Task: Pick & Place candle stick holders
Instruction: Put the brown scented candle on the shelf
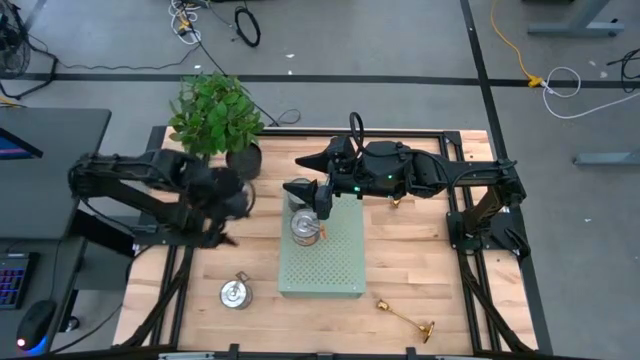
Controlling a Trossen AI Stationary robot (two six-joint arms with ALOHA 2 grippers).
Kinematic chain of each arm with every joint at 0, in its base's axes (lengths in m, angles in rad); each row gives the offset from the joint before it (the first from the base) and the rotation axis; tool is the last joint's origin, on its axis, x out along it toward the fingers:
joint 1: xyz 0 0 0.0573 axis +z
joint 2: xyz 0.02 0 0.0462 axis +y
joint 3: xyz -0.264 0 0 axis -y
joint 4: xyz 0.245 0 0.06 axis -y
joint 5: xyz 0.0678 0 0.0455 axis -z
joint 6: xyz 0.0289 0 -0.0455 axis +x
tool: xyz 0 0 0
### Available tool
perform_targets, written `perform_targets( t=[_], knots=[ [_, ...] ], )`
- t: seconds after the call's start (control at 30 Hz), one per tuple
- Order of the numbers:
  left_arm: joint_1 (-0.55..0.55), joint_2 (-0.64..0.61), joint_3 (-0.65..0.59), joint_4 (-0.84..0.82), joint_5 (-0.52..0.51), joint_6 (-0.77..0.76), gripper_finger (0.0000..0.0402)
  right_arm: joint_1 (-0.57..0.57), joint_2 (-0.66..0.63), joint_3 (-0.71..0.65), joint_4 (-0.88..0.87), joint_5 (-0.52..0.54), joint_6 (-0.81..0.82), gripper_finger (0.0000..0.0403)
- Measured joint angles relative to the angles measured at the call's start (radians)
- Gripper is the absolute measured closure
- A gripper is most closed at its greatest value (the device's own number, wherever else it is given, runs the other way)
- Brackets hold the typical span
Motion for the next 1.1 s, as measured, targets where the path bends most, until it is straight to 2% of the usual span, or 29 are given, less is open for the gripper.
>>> perform_targets(
  t=[0.27, 0.5, 0.7, 0.83, 0.97, 1.1],
  knots=[
    [-0.220, -0.028, -0.094, 0.024, -0.016, -0.152, 0.0005, 0.000, 0.000, 0.000, 0.000, 0.000, 0.000, 0.0014],
    [-0.397, -0.025, -0.253, 0.320, -0.084, -0.370, 0.0005, 0.000, 0.000, 0.000, 0.000, 0.000, 0.000, 0.0014],
    [-0.487, -0.007, -0.386, 0.565, -0.081, -0.519, 0.0005, 0.000, 0.000, 0.000, 0.000, 0.000, 0.000, 0.0014],
    [-0.536, 0.016, -0.436, 0.623, -0.110, -0.550, 0.0005, 0.000, 0.000, 0.000, 0.000, 0.000, 0.000, 0.0014],
    [-0.563, 0.027, -0.458, 0.627, -0.185, -0.550, 0.0005, 0.000, 0.000, 0.000, 0.000, 0.000, 0.000, 0.0014],
    [-0.579, 0.027, -0.459, 0.618, -0.206, -0.579, 0.0005, 0.000, 0.000, 0.000, 0.000, 0.000, 0.000, 0.0014]
  ],
)
